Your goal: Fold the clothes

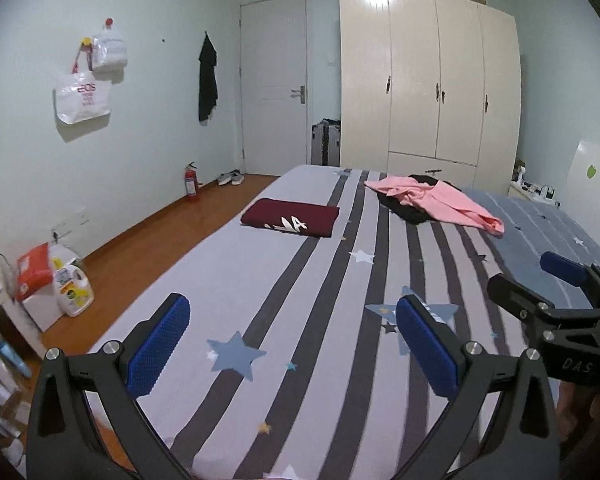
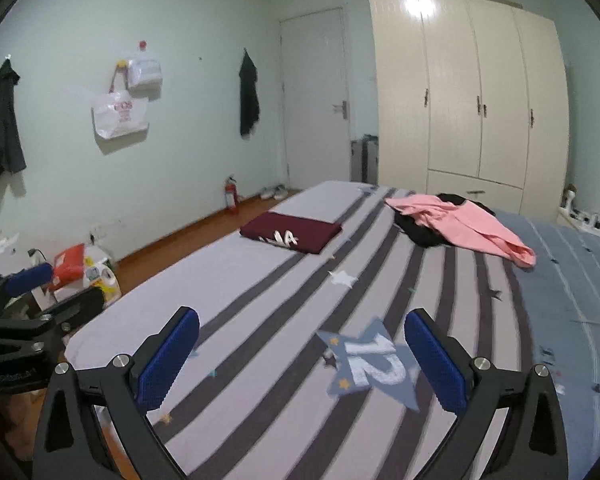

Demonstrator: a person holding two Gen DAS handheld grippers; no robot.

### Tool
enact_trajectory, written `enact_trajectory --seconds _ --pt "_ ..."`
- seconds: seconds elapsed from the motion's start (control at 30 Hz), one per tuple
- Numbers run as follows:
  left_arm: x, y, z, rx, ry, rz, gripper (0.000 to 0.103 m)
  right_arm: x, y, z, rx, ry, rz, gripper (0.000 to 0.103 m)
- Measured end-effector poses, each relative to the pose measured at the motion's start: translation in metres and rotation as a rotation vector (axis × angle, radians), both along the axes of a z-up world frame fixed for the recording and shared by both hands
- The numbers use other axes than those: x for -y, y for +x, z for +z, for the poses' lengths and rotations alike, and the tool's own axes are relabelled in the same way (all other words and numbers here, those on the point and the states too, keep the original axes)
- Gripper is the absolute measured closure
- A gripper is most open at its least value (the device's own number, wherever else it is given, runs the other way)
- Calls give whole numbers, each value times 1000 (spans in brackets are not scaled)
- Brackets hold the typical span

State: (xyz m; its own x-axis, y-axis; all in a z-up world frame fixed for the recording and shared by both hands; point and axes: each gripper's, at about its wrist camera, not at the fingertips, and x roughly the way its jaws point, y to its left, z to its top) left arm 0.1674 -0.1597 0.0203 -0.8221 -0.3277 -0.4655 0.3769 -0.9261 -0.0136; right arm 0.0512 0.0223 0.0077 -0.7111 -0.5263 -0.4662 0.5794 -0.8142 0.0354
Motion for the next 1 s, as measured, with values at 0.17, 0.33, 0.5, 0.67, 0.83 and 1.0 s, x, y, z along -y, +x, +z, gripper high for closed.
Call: enact_trajectory --seconds 0.17,0.33,0.5,0.67,0.83,1.0 --pt "-19 34 36 -19 52 -6 1 -28 33 42 7 -13 1 1" --pt "-40 56 59 -42 50 -15 1 -51 58 73 -15 -25 -12 1" --pt "-53 68 68 -38 42 -16 1 -64 76 88 -23 -48 -8 1" --pt "-58 77 73 -50 32 -10 1 -63 84 91 -27 -41 0 1" --pt "-57 78 75 -54 38 -3 1 -59 86 92 -24 -42 6 1" --pt "-56 79 76 -53 23 4 1 -56 86 89 -23 -40 12 1"
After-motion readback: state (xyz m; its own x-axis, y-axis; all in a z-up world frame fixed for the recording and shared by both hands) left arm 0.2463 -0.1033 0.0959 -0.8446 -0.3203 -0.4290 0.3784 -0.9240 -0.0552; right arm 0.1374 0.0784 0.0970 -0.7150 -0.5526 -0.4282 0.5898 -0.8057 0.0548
